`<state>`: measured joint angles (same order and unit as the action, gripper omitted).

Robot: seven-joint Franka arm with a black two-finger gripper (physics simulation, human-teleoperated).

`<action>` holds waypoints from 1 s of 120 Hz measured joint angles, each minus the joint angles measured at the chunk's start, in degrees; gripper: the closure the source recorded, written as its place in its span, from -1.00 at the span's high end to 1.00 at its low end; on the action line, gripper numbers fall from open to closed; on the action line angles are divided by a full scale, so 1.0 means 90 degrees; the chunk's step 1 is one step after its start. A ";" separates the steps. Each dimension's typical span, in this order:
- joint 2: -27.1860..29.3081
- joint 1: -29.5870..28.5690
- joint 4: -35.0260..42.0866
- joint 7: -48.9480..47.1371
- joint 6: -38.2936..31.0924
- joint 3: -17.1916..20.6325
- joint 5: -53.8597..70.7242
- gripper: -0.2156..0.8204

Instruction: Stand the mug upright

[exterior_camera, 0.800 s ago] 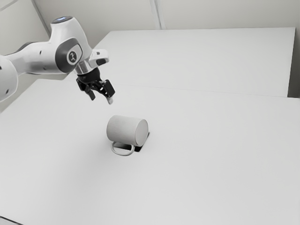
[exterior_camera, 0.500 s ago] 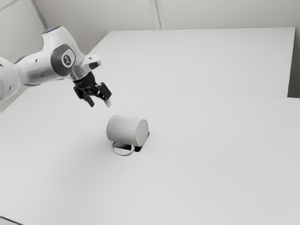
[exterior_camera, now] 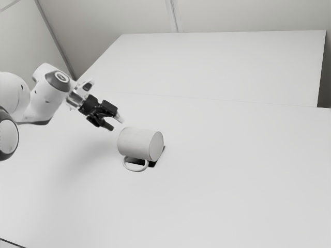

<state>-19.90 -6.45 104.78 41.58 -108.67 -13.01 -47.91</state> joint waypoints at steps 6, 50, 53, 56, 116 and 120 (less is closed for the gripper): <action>-0.0075 -0.0035 0.0018 0.0204 0.0086 0.0000 -0.0288 0.58; -0.0338 -0.0073 0.0223 0.1301 0.0419 0.0064 -0.1216 0.58; -0.0343 -0.0070 0.0231 0.1354 0.0427 0.0077 -0.1258 0.58; -0.0346 -0.0064 0.0240 0.1405 0.0433 0.0091 -0.1295 0.58; -0.0338 -0.0062 0.0553 0.2085 0.0492 0.0262 -0.1978 0.15; -0.0331 -0.0067 0.0547 0.2113 0.0507 0.0267 -0.1999 0.11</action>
<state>-22.88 -7.06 109.70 60.60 -104.10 -10.60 -65.90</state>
